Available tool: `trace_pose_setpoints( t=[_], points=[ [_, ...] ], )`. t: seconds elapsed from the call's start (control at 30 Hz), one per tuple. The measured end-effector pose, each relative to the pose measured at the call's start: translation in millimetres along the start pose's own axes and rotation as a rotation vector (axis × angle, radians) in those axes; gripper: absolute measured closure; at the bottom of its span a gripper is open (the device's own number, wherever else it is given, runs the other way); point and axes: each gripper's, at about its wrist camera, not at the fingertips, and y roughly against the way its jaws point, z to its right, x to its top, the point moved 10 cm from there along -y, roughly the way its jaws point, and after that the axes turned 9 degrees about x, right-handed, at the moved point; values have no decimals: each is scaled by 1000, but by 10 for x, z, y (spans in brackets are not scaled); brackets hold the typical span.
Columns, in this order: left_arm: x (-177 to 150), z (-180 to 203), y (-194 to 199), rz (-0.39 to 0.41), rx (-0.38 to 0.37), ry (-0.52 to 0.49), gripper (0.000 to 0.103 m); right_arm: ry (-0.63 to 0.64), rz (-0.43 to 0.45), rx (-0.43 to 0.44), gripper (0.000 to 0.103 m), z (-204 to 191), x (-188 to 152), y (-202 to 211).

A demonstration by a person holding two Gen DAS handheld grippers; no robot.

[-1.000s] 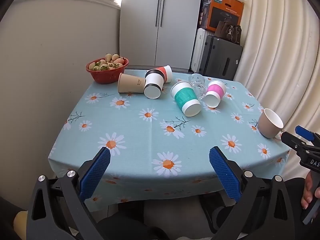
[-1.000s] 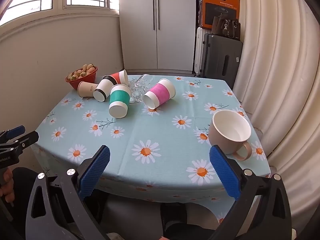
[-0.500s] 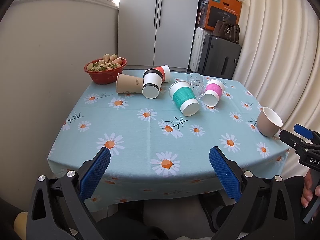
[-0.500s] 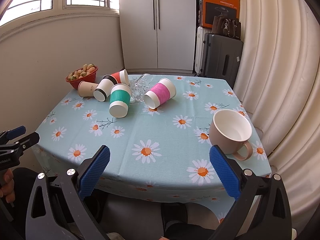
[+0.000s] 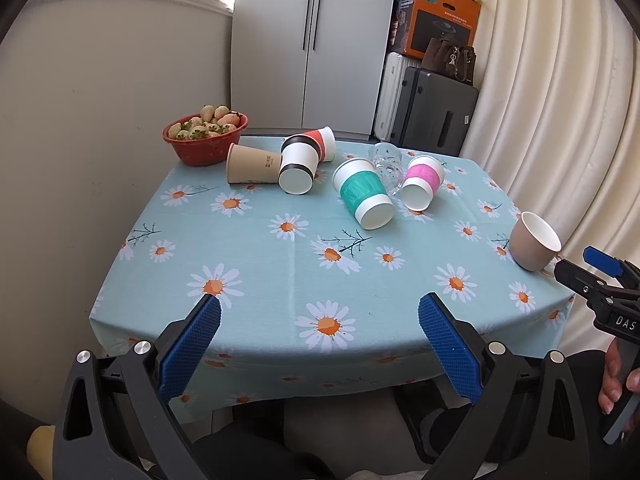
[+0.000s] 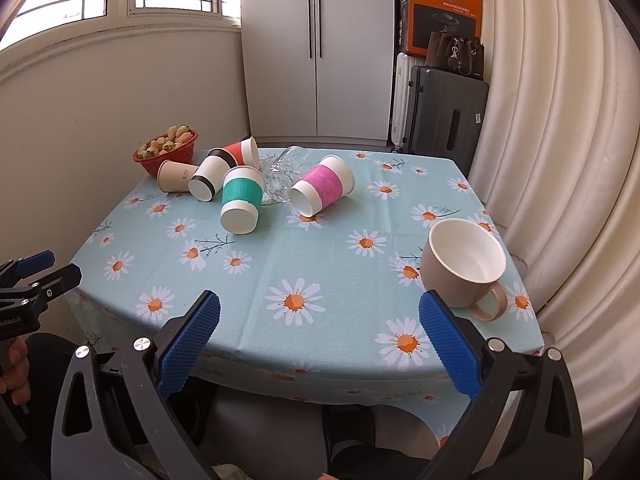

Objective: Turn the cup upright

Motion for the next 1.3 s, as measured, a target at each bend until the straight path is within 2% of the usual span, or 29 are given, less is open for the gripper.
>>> trace_pose_setpoints(
  t=[1.3],
  points=[
    [4, -22, -2, 0, -3, 1, 6, 10, -14, -3, 4, -22, -18, -34]
  ],
)
